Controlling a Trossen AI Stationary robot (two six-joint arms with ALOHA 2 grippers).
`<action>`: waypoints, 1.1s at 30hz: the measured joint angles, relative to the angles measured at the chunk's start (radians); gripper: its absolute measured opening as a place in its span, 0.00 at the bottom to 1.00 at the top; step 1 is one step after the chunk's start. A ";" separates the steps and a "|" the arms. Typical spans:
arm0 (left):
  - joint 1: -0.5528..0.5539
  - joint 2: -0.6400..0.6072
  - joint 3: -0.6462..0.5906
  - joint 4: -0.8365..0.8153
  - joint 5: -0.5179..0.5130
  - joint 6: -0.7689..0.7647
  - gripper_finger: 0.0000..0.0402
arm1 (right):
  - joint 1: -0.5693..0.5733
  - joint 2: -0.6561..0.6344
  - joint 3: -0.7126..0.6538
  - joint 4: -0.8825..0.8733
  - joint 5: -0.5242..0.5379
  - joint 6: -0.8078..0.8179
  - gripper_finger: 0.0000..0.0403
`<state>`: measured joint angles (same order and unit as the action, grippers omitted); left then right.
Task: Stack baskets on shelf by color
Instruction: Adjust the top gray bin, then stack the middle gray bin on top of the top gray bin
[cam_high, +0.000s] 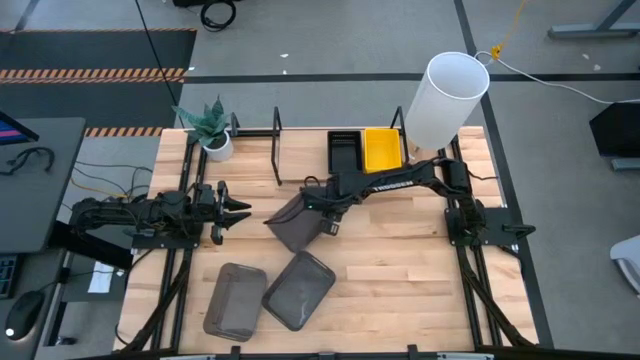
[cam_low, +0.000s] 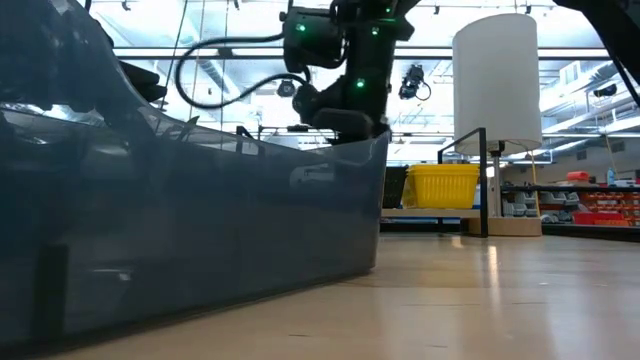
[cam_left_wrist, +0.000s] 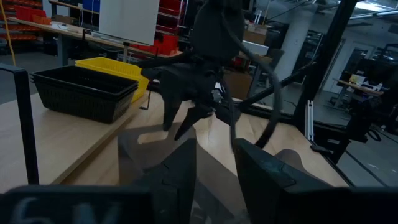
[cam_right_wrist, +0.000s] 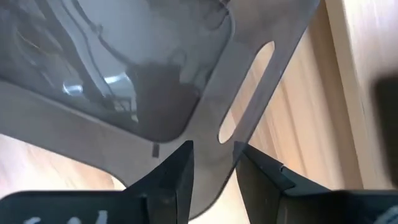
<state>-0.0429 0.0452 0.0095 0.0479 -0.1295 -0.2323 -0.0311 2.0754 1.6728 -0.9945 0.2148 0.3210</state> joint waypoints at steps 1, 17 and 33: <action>0.000 0.000 0.000 0.000 0.000 0.000 0.29 | 0.000 0.000 0.007 -0.039 0.000 0.014 0.30; 0.000 0.000 0.000 0.000 0.000 0.000 0.29 | 0.027 0.000 0.212 -0.498 -0.019 0.073 0.30; 0.000 0.000 0.000 0.000 0.000 0.000 0.29 | 0.278 0.010 0.327 0.206 -0.116 -0.287 0.32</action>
<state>-0.0425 0.0452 0.0093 0.0479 -0.1295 -0.2321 0.2467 2.0854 1.9999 -0.7888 0.0991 0.0340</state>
